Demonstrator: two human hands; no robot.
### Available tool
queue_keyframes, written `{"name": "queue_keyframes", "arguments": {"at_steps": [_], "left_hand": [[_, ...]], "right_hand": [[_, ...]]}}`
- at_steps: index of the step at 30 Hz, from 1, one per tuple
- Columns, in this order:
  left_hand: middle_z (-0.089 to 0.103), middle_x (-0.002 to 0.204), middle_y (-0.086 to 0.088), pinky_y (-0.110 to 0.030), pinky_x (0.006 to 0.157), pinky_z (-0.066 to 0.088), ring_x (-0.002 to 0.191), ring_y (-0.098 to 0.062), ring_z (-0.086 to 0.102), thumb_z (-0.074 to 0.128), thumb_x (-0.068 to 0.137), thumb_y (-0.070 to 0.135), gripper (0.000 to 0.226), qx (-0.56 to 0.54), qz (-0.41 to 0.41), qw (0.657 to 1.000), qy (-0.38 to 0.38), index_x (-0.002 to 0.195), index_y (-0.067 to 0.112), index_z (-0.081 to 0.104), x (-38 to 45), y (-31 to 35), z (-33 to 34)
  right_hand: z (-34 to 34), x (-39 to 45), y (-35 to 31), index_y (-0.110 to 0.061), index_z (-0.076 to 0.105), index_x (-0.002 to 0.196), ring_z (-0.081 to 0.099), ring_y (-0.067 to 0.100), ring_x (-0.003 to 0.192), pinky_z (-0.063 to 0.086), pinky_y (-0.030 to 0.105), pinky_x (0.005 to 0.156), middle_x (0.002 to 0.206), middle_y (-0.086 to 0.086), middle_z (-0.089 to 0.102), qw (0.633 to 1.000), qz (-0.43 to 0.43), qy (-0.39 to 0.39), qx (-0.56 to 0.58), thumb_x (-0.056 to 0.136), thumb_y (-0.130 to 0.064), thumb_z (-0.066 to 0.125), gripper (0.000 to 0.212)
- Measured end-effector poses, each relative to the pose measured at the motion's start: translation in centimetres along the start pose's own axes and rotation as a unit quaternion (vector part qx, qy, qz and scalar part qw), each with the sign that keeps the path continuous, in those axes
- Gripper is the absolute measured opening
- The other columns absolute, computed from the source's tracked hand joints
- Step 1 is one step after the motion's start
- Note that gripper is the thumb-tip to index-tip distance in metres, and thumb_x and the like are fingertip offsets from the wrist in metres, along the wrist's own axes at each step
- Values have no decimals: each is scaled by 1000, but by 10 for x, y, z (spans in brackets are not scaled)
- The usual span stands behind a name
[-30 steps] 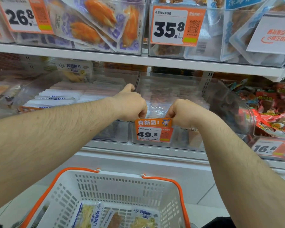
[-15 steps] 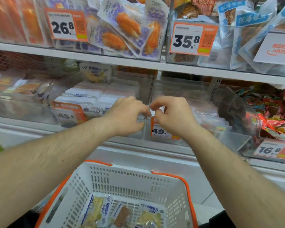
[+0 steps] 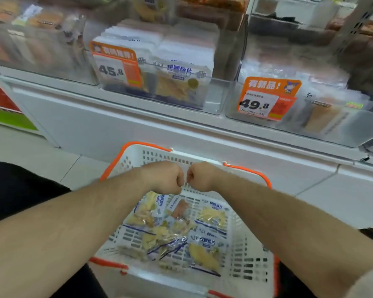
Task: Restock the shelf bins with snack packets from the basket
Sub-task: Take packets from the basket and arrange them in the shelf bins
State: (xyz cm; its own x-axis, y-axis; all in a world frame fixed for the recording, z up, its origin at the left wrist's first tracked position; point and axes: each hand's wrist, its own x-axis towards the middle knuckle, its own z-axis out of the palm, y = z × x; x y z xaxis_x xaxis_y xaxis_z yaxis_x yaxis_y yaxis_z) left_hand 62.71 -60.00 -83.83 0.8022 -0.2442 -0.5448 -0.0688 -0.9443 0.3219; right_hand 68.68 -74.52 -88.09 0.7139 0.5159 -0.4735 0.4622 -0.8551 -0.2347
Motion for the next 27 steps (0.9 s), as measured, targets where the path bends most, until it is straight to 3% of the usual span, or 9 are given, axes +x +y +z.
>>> {"name": "queue_keyframes", "arguments": {"at_steps": [2,6,9,12,13,15,20,23,27], "left_hand": [[68,104,2,-38,86,54,90,-19,63,61,93,25,11,-21,-9,999,-22,97,19,69,9,-5,12],[50,72,-2,-34,68,41,67,-21,43,57,93,21,25,-35,-21,996,-84,68,21,55,28,-16,38],[50,85,-2,-32,72,42,75,-19,45,56,95,31,16,-50,-29,992,-108,82,21,57,32,-22,48],[53,86,-5,-31,74,45,76,-21,47,52,97,42,29,-66,-31,990,-117,84,17,58,34,-25,47],[54,88,-4,-32,78,47,78,-21,48,52,96,45,30,-67,-32,990,-116,85,17,58,34,-25,46],[57,94,-5,-36,91,49,83,-23,53,53,95,45,27,-63,-35,991,-116,91,20,60,35,-25,44],[61,100,-2,-37,93,50,87,-19,53,59,95,36,23,-58,-42,991,-115,96,15,64,33,-21,42],[63,126,1,-35,100,47,110,-18,59,61,94,32,34,-71,-45,991,-103,123,13,65,27,-15,36],[54,139,0,-36,103,45,122,-21,54,62,94,32,49,-71,-36,995,-51,139,18,51,18,-11,21]], "right_hand": [[35,8,14,-4,68,92,61,28,86,52,34,78,94,10,68,998,29,-52,-15,91,-8,49,19],[109,13,49,-7,53,69,56,27,78,49,34,73,73,8,52,982,95,-160,-46,88,-1,53,20],[144,9,66,-1,60,90,53,24,76,46,34,74,85,11,56,967,123,-219,-49,91,-4,55,6],[173,8,76,-10,55,122,57,21,83,51,33,74,103,10,63,962,137,-237,-3,86,-5,63,37],[180,7,76,-14,58,115,57,20,81,53,33,75,98,8,62,960,147,-240,2,84,-8,66,32],[189,4,75,-15,53,79,50,21,74,46,31,72,76,4,49,956,147,-255,-16,85,-13,67,16],[190,0,71,-16,56,73,52,18,75,41,24,68,79,1,55,960,159,-231,5,90,-1,51,24],[156,5,67,-17,47,67,49,17,72,40,26,68,73,-1,49,969,128,-209,38,88,3,49,29],[76,7,54,-9,62,87,62,17,74,55,32,71,90,5,63,982,84,-147,80,89,-2,54,11]]}}
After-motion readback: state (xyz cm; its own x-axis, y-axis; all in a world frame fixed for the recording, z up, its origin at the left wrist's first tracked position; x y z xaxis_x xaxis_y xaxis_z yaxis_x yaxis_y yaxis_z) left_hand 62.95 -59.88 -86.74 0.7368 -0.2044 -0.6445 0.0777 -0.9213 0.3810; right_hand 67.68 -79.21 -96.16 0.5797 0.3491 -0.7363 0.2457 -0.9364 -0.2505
